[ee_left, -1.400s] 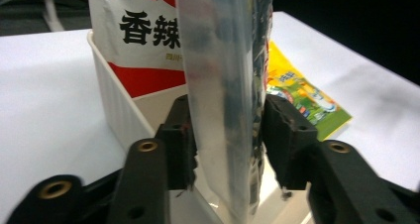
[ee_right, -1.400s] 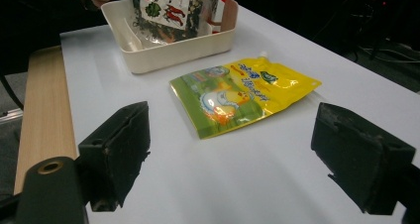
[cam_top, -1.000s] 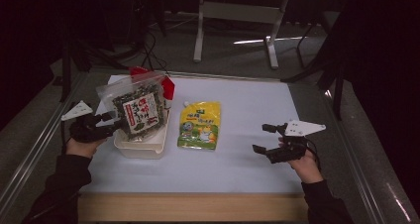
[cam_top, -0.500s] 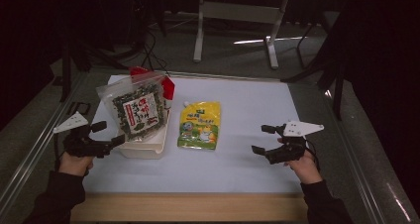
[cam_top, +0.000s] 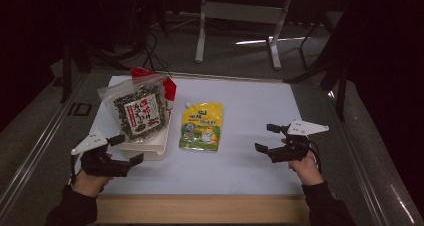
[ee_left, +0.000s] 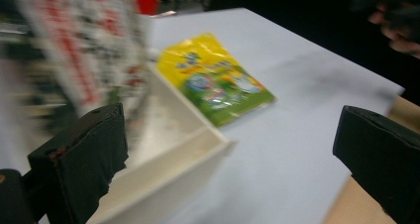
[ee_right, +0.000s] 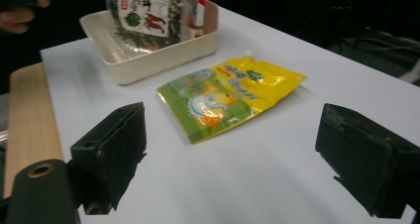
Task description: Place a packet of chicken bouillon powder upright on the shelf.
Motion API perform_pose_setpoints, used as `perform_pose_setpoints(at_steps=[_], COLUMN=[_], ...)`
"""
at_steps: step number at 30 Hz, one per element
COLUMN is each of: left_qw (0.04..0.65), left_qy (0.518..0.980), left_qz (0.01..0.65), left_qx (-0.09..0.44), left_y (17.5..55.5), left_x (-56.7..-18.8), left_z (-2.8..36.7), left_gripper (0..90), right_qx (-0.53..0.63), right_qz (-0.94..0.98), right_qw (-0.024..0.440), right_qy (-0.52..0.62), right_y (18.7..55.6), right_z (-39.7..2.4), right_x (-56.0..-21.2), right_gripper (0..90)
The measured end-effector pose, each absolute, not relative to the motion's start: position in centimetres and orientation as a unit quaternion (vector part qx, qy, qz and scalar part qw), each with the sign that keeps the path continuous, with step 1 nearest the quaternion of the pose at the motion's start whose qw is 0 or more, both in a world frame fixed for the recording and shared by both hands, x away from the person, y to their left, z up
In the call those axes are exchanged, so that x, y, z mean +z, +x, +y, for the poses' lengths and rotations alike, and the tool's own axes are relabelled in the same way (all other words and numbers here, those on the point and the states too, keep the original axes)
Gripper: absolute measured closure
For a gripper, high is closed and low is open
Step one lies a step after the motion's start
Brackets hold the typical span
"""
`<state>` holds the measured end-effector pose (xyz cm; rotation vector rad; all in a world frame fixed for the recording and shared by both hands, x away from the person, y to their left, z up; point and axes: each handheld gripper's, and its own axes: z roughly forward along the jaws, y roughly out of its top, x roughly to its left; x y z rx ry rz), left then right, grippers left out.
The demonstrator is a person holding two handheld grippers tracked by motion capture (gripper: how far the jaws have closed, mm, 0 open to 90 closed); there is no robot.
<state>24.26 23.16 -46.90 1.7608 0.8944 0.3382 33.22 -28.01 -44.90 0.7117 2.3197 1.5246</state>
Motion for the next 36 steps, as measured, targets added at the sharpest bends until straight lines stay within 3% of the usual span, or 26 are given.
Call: perform_pose_setpoints(at_steps=[12, 29, 32, 36], left_qw=[0.536, 0.531, 0.534, 0.532], left_qy=[0.773, 0.784, 0.784, 0.785], left_qz=[0.323, 0.306, 0.302, 0.302], left_qx=[0.103, 0.1, 0.1, 0.1], left_y=[23.8, 23.6, 23.5, 23.5], left_x=[-49.4, -50.8, -51.0, -51.2], left_z=[17.8, 16.1, 15.9, 15.7], left_gripper=[1.6, 1.6, 1.6, 1.6], right_qx=[0.513, 0.5, 0.491, 0.488], right_qz=[0.811, 0.818, 0.822, 0.826], right_qw=[0.105, 0.111, 0.132, 0.121], right_qy=[0.261, 0.263, 0.256, 0.254], right_y=[33.8, 35.9, 36.6, 37.6], right_z=[-25.6, -20.7, -19.6, -18.7], right_x=[-45.5, -46.1, -46.4, -46.8], right_gripper=[10.7, 19.1, 25.3, 34.6])
